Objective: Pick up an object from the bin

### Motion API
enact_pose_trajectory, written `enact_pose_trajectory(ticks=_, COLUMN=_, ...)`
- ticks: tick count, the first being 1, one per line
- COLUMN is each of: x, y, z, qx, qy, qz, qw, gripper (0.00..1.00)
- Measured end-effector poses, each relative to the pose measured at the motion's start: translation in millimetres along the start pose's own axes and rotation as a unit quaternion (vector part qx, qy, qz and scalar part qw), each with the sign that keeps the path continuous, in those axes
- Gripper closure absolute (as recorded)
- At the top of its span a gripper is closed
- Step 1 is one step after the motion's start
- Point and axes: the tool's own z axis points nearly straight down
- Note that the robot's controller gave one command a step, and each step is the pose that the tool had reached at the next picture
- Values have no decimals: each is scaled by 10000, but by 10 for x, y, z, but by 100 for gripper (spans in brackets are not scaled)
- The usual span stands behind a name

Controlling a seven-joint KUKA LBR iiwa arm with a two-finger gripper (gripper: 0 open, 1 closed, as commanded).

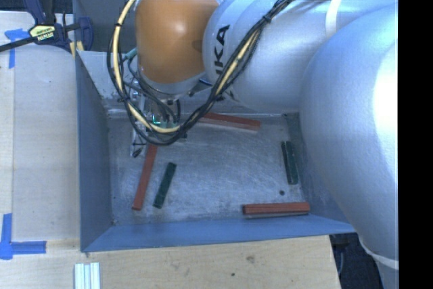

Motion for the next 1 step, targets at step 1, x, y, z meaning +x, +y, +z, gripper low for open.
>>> enact_pose_trajectory(ticks=1, x=445, y=-235, z=1129, qx=-4, qy=-22, qz=-2086, qw=9780, gripper=0)
